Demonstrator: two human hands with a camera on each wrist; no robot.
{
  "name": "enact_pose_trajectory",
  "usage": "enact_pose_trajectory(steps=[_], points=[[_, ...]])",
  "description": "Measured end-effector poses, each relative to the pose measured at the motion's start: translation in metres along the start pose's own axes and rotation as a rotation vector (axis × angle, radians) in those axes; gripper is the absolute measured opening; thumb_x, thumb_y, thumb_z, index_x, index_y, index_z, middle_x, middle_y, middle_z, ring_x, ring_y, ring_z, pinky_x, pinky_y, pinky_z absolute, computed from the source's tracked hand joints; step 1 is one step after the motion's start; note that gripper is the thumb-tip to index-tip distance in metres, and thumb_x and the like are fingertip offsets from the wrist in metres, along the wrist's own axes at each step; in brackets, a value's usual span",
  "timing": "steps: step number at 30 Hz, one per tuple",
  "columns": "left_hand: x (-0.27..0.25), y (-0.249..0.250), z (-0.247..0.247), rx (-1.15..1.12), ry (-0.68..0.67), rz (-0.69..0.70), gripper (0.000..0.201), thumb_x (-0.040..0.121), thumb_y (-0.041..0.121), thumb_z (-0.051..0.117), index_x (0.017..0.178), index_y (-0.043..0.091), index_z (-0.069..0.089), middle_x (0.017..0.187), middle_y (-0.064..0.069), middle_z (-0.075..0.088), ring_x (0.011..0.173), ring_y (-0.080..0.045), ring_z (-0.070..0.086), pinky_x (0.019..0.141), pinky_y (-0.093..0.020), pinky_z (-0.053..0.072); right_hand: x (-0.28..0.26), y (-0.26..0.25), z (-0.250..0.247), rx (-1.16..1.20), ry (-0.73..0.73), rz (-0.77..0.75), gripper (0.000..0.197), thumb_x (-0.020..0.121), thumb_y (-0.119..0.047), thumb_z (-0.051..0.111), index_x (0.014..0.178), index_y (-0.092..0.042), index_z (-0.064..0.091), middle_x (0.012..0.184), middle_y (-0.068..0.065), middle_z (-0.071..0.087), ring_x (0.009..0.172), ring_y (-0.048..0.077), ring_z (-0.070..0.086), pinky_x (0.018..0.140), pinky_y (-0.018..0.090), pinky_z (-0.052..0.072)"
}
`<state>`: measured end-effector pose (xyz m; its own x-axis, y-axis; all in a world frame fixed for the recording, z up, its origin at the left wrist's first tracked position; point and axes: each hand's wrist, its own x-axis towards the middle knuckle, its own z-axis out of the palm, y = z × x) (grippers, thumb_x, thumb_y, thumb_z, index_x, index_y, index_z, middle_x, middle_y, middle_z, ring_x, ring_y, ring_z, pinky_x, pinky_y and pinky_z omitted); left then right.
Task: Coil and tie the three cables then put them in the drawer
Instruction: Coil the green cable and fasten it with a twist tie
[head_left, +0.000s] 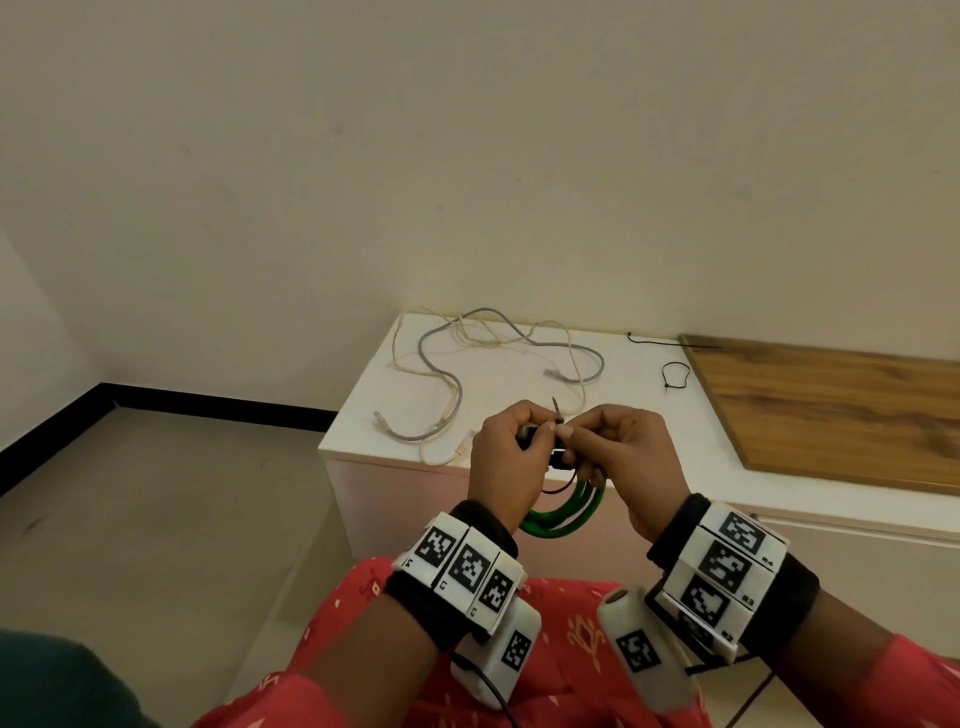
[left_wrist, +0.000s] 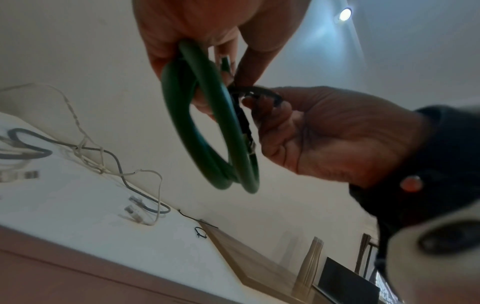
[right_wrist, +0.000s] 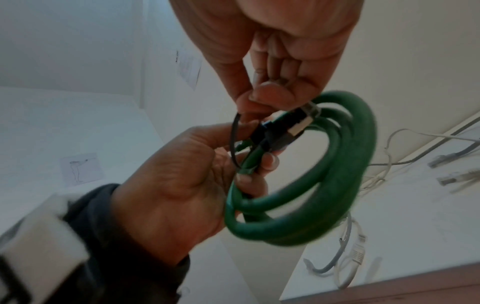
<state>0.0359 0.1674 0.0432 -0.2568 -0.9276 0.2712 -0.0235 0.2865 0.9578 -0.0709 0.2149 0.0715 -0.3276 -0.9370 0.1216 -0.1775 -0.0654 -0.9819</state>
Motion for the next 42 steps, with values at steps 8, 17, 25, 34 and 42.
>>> enact_pose_trajectory(steps=[8, 17, 25, 34, 42], points=[[-0.005, 0.004, -0.003, 0.003, -0.114, 0.083, 0.014, 0.087, 0.011, 0.056, 0.077, 0.017, 0.063, 0.061, 0.001, 0.062, 0.064, -0.018, 0.063, 0.072, -0.045, 0.057, 0.004, -0.008, -0.007, -0.018, -0.071, 0.043, 0.011, 0.082, -0.002, 0.062, 0.094, -0.001, 0.063, 0.053, 0.008, 0.057, 0.035, 0.004, 0.048, 0.037, 0.012, 0.038], [-0.007, 0.004, 0.001, 0.015, -0.174, 0.079, 0.018, 0.086, 0.006, 0.054, 0.078, 0.019, 0.063, 0.066, 0.006, 0.062, 0.064, -0.01, 0.059, 0.066, -0.029, 0.05, 0.014, -0.005, -0.015, -0.144, -0.024, 0.007, 0.025, 0.087, -0.005, 0.055, 0.064, -0.013, 0.057, 0.066, 0.002, 0.054, 0.055, 0.003, 0.047, 0.047, 0.013, 0.036], [-0.01, 0.007, 0.001, -0.038, -0.219, 0.018, 0.017, 0.088, 0.001, 0.051, 0.082, 0.011, 0.063, 0.059, 0.006, 0.055, 0.046, 0.0, 0.05, 0.044, -0.006, 0.035, 0.03, -0.013, -0.035, 0.047, 0.227, -0.053, 0.026, 0.095, -0.006, 0.041, 0.072, -0.014, 0.047, 0.073, 0.004, 0.06, 0.07, 0.017, 0.06, 0.062, 0.025, 0.048], [-0.005, 0.01, -0.001, -0.153, -0.161, -0.092, 0.021, 0.09, 0.002, 0.049, 0.079, 0.015, 0.06, 0.058, -0.004, 0.05, 0.042, -0.004, 0.044, 0.036, -0.015, 0.032, 0.015, -0.009, -0.012, 0.091, -0.097, 0.127, 0.026, 0.086, -0.014, 0.057, 0.103, 0.007, 0.059, 0.089, 0.021, 0.064, 0.076, 0.026, 0.063, 0.072, 0.031, 0.055], [-0.007, 0.011, 0.001, -0.165, -0.175, -0.116, 0.021, 0.091, 0.004, 0.048, 0.082, 0.018, 0.061, 0.06, -0.005, 0.049, 0.045, -0.006, 0.042, 0.038, -0.017, 0.033, 0.012, -0.013, -0.012, 0.082, -0.034, 0.097, 0.016, 0.088, -0.005, 0.053, 0.075, 0.0, 0.06, 0.075, 0.013, 0.063, 0.067, 0.021, 0.061, 0.063, 0.027, 0.055]])
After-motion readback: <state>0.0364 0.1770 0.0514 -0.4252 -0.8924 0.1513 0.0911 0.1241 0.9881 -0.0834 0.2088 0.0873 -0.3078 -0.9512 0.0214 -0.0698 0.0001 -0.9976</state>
